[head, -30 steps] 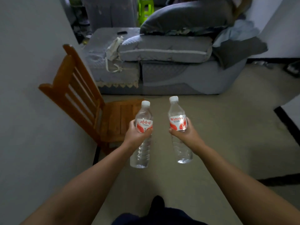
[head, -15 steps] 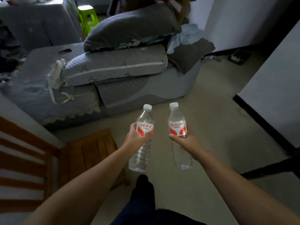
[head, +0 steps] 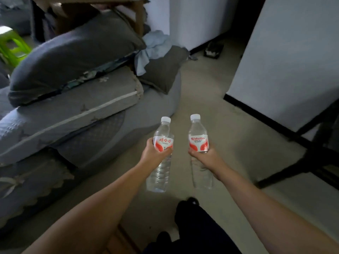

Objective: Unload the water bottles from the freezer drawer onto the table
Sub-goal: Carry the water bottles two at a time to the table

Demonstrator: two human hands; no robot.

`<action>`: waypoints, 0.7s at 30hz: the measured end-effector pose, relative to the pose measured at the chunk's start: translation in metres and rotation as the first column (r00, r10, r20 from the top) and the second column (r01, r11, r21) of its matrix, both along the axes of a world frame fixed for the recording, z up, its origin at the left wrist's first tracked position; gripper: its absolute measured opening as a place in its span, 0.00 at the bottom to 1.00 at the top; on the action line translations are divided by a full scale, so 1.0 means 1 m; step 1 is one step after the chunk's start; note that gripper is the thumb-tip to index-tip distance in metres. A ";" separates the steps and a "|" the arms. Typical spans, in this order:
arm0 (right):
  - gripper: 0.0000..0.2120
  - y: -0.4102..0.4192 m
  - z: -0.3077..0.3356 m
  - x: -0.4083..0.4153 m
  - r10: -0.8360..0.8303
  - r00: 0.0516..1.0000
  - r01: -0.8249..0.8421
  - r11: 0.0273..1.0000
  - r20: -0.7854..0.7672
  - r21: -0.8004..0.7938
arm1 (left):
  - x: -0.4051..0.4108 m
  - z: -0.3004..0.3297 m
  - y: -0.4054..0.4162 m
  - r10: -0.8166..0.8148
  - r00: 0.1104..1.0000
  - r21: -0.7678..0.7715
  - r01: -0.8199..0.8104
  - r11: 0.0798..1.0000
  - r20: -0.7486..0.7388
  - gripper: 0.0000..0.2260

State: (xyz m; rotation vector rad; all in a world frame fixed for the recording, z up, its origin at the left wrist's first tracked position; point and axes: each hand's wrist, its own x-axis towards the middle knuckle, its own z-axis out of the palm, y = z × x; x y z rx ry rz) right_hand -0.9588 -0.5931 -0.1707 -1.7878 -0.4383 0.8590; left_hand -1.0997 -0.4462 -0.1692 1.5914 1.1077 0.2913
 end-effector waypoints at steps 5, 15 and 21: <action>0.21 0.017 -0.003 0.086 -0.089 0.995 0.089 0.996 0.054 0.002 | 0.107 -0.012 0.033 -0.202 0.979 -0.016 0.201 0.979 -0.032 0.31; 0.21 0.022 0.016 0.300 -0.280 0.949 0.280 0.960 0.148 0.024 | 0.353 0.001 0.068 -0.387 0.919 0.003 0.388 0.922 0.072 0.26; 0.26 0.012 0.011 0.385 -0.415 0.899 0.415 0.909 0.138 0.028 | 0.461 0.002 0.063 -0.506 0.859 -0.008 0.508 0.861 0.078 0.30</action>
